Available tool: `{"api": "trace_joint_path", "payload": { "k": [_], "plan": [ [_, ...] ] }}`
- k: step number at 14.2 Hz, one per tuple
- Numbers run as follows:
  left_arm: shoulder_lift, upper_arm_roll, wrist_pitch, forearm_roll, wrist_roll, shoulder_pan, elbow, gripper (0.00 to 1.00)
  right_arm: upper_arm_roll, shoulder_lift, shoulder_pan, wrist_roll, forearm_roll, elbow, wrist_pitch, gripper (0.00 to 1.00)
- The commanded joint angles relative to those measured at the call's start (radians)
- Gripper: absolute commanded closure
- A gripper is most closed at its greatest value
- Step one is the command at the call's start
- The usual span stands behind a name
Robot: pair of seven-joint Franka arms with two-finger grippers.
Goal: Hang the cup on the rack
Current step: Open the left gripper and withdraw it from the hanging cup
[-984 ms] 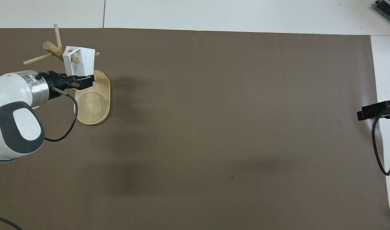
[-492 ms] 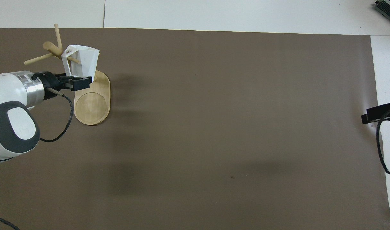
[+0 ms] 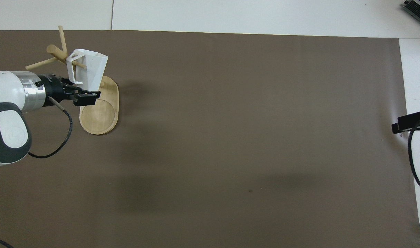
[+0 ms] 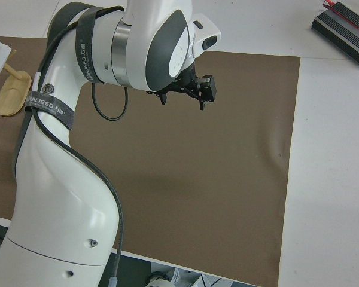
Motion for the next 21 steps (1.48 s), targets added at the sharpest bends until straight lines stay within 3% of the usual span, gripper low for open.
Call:
{"api": "trace_joint_path", "payload": {
  "k": [1,4,7,10,16,21],
  "plan": [
    [-0.060,-0.005,-0.105,0.018,0.174,0.014,0.009,0.00,-0.011,-0.009,0.011,0.021,0.000,-0.025,0.049,0.00],
    [-0.129,-0.005,-0.217,0.018,0.460,0.033,0.011,0.00,-0.012,-0.009,0.011,0.015,-0.003,-0.023,0.059,0.00],
    [-0.154,-0.005,-0.320,0.032,0.755,0.028,0.025,0.00,-0.015,-0.009,0.009,-0.103,-0.005,-0.025,0.096,0.00],
    [-0.153,-0.012,-0.446,0.124,1.077,0.016,0.078,0.00,-0.017,-0.009,0.011,-0.097,-0.003,-0.025,0.094,0.00],
    [-0.145,-0.014,-0.560,0.233,1.853,0.025,0.126,0.00,-0.015,-0.007,0.012,-0.042,-0.003,-0.025,0.096,0.00],
    [-0.134,-0.006,-0.621,0.289,2.205,0.047,0.199,0.00,-0.015,-0.007,0.011,-0.042,-0.003,-0.025,0.103,0.00]
  ]
}}
